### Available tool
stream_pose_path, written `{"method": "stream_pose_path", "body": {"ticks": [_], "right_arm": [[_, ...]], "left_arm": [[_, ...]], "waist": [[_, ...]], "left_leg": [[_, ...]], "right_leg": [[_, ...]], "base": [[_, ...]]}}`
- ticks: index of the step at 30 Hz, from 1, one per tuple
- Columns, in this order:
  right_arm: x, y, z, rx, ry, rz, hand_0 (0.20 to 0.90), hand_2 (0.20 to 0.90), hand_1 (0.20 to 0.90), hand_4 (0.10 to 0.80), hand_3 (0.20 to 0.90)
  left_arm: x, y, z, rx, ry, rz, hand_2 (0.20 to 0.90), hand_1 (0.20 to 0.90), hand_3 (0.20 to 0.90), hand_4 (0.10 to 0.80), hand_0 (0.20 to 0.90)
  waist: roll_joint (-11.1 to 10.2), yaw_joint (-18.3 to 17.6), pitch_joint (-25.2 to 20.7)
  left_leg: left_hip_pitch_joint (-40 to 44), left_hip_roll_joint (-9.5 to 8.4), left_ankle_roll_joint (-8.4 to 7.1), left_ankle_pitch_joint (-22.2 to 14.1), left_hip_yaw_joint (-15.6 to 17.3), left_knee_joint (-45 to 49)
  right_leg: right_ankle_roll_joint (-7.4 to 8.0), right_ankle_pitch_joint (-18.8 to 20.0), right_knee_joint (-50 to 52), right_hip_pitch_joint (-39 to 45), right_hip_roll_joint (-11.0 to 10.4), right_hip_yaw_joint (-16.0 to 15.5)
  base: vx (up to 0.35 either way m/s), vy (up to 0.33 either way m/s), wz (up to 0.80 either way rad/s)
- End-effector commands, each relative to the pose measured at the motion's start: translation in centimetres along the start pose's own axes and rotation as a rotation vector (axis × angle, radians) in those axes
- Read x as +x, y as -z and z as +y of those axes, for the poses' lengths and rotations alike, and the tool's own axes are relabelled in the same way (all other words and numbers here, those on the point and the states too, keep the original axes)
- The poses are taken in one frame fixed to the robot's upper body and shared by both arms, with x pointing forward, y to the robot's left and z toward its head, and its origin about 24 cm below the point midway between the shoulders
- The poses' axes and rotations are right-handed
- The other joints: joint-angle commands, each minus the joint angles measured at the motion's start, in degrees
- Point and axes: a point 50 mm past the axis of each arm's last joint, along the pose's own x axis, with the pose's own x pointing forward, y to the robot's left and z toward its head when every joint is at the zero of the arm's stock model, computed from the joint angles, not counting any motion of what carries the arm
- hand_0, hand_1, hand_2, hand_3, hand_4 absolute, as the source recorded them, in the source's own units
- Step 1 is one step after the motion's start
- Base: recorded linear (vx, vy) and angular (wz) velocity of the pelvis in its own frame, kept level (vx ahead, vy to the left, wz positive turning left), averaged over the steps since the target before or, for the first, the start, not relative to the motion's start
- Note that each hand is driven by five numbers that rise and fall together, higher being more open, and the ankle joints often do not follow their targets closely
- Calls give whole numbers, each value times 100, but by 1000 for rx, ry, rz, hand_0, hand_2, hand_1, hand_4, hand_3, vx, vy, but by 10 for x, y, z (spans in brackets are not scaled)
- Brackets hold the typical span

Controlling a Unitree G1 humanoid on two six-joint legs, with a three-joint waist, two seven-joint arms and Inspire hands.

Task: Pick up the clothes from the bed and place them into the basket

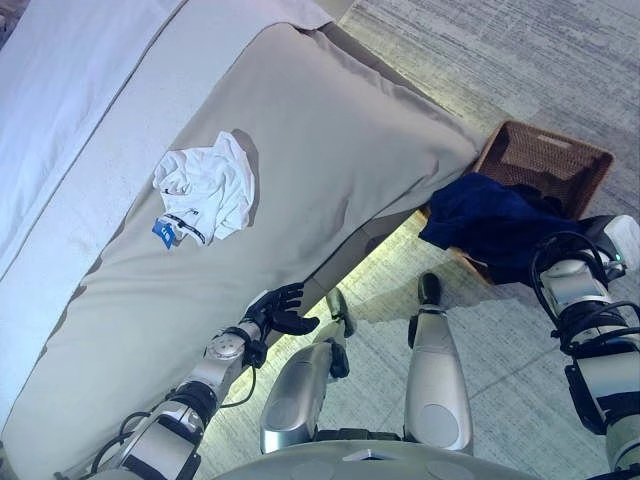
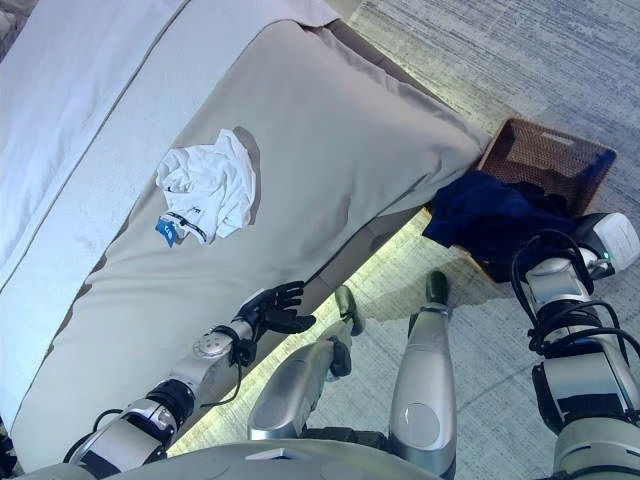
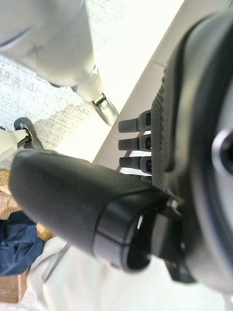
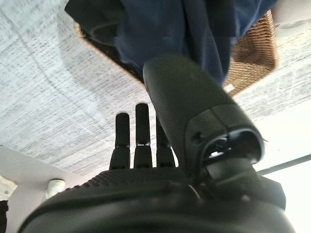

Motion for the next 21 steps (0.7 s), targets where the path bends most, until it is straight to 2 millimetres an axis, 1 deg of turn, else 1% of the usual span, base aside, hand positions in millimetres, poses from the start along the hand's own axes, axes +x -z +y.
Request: {"method": "stream_pose_path", "body": {"ticks": [1, 2, 3, 5, 6, 8, 9, 10, 11, 12, 14, 17, 21], "right_arm": [[22, -37, -78, 100, 301, -123, 900, 900, 900, 800, 900], [22, -38, -80, 114, 322, -138, 900, 900, 900, 800, 900], [17, -46, -89, 145, 379, -213, 900, 900, 900, 800, 900], [7, -61, -96, 170, 439, -325, 900, 900, 900, 800, 900], [2, -68, -98, 179, 450, -371, 900, 900, 900, 800, 900], [-14, -90, -103, 197, 466, -518, 900, 900, 900, 800, 900], [-23, -99, -105, 195, 454, -572, 900, 900, 900, 800, 900], [-25, -103, -105, 196, 451, -597, 900, 900, 900, 800, 900], [-31, -109, -105, 199, 443, -649, 900, 900, 900, 800, 900], [-44, -121, -103, 196, 418, -740, 900, 900, 900, 800, 900], [-58, -131, -96, 183, 365, -829, 900, 900, 900, 800, 900], [-68, -138, -84, 124, 277, -894, 900, 900, 900, 800, 900], [-75, -149, -58, 32, 91, -941, 900, 900, 900, 800, 900]], "left_arm": [[-15, 18, 16, -29, -32, 33, 900, 900, 900, 800, 900], [-16, 20, 17, -34, -36, 38, 900, 900, 900, 800, 900], [-19, 26, 19, -51, -51, 61, 900, 900, 900, 800, 900], [-22, 34, 21, -74, -65, 85, 900, 900, 900, 800, 900], [-24, 37, 22, -83, -71, 94, 900, 900, 900, 800, 900], [-28, 45, 23, -118, -88, 122, 900, 900, 900, 800, 900], [-31, 51, 24, -124, -99, 143, 900, 900, 900, 800, 900], [-32, 53, 25, -128, -104, 150, 900, 900, 900, 800, 900], [-34, 57, 26, -134, -115, 164, 900, 900, 900, 800, 900], [-37, 63, 28, -148, -134, 183, 900, 900, 900, 800, 900], [-41, 70, 30, -161, -154, 204, 900, 900, 900, 800, 900], [-45, 77, 29, -172, -163, 228, 900, 900, 900, 800, 900], [-51, 85, 32, -194, -187, 253, 900, 900, 900, 800, 900]], "waist": [[187, 8, 109], [162, 8, 96], [52, 5, 25], [-68, 13, -56], [-119, 17, -85], [-265, 38, -192], [-371, 74, -287], [-405, 84, -318], [-496, 118, -387], [-657, 191, -487], [-853, 315, -614], [-1019, 485, -732], [-1250, 926, -816]], "left_leg": [[-241, -285, 58, -517, -364, 561], [-209, -278, 62, -521, -360, 534], [-93, -255, 75, -545, -349, 451], [39, -242, 89, -566, -339, 356], [92, -238, 95, -575, -335, 321], [222, -236, 107, -588, -325, 217], [302, -235, 116, -596, -336, 143], [328, -232, 119, -595, -340, 118], [378, -224, 126, -605, -351, 72], [444, -219, 148, -626, -385, 20], [535, -236, 184, -656, -455, -28], [591, -274, 235, -714, -552, 19], [512, -348, 335, -840, -760, 321]], "right_leg": [[-426, -756, 429, 398, 142, -659], [-415, -738, 381, 434, 144, -663], [-367, -664, 206, 570, 155, -683], [-315, -574, -12, 739, 180, -684], [-288, -538, -96, 808, 186, -691], [-213, -440, -327, 988, 214, -689], [-159, -378, -487, 1109, 227, -695], [-144, -359, -535, 1149, 234, -700], [-103, -310, -639, 1230, 240, -711], [-40, -230, -803, 1367, 234, -750], [21, -158, -977, 1570, 221, -842], [67, -115, -1089, 1761, 187, -982], [111, -70, -1157, 2007, 70, -1329]], "base": [[39, 101, 11], [62, 124, 12], [66, 119, 11], [65, 130, 10], [61, 134, 9], [78, 158, 8], [74, 114, 3], [81, 59, 3], [72, 98, 14], [92, 121, 23], [84, 107, 30], [79, 117, 31], [57, 157, 43]]}}
